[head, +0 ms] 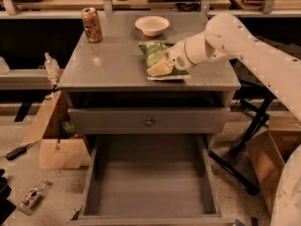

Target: Place green jalapeno chip bag into middle drawer

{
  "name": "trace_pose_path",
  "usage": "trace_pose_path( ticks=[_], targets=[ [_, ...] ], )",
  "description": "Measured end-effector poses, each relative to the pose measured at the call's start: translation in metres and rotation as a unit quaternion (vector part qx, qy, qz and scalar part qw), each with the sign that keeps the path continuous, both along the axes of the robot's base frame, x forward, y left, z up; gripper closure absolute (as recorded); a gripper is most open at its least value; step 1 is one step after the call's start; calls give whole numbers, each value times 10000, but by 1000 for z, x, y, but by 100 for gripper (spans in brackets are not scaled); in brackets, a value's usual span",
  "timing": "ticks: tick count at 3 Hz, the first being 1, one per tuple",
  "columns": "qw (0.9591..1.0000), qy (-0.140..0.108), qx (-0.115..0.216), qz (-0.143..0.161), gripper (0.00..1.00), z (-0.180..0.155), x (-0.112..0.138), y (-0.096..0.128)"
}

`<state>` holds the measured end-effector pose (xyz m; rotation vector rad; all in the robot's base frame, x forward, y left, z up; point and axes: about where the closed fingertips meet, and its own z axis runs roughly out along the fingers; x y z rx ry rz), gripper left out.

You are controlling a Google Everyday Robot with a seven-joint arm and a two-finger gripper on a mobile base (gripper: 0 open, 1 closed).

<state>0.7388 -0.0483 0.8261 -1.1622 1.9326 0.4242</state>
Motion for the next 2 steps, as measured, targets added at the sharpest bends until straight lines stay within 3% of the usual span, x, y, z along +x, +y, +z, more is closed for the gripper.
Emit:
trace_pose_path(
  ticks=[2],
  targets=[
    [10000, 0, 0, 1, 94, 7, 0, 0]
  ],
)
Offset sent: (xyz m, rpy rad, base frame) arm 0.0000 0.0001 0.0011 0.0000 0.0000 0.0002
